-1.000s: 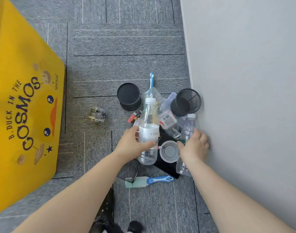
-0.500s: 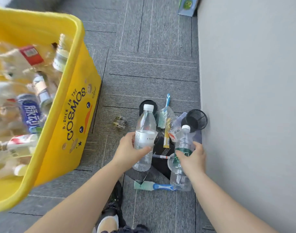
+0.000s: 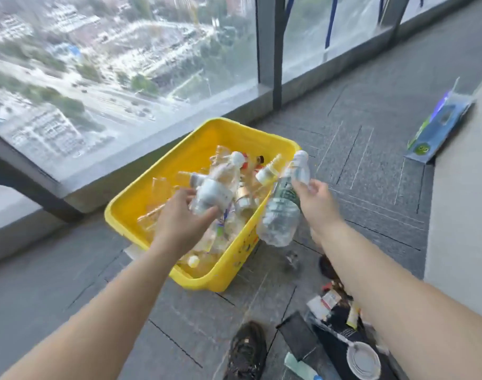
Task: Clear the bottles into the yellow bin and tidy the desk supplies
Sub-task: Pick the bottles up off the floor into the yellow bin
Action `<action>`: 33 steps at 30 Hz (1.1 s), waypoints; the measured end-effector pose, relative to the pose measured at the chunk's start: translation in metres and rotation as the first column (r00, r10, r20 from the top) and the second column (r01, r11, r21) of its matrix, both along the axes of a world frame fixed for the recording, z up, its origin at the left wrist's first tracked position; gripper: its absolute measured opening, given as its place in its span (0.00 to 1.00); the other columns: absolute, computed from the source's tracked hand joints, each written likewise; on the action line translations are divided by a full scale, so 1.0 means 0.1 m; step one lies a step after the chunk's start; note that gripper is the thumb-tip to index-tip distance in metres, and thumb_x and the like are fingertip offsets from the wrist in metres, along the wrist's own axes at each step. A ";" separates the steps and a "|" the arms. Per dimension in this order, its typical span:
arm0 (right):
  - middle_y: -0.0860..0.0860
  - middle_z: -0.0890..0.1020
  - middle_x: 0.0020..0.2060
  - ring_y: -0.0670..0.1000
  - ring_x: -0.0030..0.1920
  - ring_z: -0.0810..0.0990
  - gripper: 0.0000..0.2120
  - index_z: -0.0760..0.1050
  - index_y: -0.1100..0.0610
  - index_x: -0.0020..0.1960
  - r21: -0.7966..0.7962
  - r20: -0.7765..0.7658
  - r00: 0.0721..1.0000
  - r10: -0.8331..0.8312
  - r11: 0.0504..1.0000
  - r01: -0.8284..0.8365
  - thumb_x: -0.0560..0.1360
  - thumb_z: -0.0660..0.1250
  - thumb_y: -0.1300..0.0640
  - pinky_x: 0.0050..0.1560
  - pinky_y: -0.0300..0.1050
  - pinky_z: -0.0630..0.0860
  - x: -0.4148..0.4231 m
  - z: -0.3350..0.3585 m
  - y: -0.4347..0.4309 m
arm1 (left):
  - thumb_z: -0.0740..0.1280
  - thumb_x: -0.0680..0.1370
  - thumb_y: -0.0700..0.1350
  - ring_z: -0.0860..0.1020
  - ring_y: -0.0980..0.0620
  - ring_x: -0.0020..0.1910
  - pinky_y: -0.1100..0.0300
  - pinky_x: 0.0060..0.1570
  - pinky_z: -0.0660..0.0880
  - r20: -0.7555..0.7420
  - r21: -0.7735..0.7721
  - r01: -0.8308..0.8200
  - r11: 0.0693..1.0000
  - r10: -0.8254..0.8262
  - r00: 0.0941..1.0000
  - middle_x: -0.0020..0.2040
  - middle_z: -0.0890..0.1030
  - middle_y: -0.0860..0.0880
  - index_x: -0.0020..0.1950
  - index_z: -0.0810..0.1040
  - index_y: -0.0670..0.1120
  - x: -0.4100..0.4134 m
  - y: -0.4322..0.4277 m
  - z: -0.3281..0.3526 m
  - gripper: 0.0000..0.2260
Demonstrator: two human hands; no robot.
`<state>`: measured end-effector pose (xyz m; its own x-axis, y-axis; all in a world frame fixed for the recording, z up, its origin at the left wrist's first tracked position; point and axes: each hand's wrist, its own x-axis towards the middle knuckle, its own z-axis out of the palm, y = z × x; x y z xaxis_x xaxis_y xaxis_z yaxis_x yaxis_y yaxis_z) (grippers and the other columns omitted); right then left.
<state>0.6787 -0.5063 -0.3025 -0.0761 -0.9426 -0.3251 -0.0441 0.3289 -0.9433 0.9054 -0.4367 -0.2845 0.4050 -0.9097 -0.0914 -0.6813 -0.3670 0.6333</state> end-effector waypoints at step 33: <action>0.56 0.70 0.68 0.60 0.65 0.70 0.30 0.66 0.56 0.69 0.433 -0.741 0.606 0.290 0.896 0.101 0.71 0.69 0.46 0.61 0.51 0.69 -1.87 -2.90 0.97 | 0.64 0.77 0.55 0.63 0.44 0.71 0.49 0.67 0.64 -0.112 0.572 0.544 0.614 -0.599 0.793 0.73 0.65 0.48 0.74 0.62 0.50 -1.69 0.07 -2.78 0.27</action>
<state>0.4912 -0.4097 -0.5927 -0.3980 -0.7565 -0.5189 -0.7374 0.6003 -0.3096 0.7365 -0.4300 -0.5623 -0.1488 -0.7538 -0.6401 -0.9133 -0.1434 0.3811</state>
